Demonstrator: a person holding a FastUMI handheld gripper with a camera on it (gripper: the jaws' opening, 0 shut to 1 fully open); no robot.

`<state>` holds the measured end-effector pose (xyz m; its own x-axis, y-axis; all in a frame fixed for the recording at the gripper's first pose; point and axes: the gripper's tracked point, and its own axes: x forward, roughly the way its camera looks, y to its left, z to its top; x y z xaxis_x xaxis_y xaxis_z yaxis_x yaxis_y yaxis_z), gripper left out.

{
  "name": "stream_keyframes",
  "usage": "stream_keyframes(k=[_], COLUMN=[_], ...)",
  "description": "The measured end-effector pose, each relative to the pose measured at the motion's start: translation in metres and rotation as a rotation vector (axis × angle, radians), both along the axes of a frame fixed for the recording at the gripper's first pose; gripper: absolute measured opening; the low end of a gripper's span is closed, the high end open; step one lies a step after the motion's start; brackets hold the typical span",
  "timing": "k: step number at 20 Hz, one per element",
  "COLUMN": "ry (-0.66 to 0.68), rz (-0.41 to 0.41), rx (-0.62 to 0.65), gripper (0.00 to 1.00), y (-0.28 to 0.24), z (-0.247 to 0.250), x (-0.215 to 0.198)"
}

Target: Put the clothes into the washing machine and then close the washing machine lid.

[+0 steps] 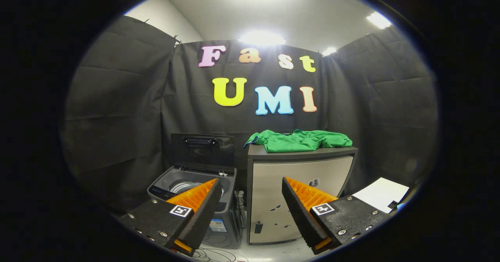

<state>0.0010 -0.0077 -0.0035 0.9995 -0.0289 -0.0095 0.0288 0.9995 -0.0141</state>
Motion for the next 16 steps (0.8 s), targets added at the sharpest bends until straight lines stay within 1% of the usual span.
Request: stream_keyframes(k=[16], ry=[0.02], rz=[-0.041], rx=[0.007], gripper=[0.96], y=[-0.0017], z=[-0.0013], x=[-0.0002])
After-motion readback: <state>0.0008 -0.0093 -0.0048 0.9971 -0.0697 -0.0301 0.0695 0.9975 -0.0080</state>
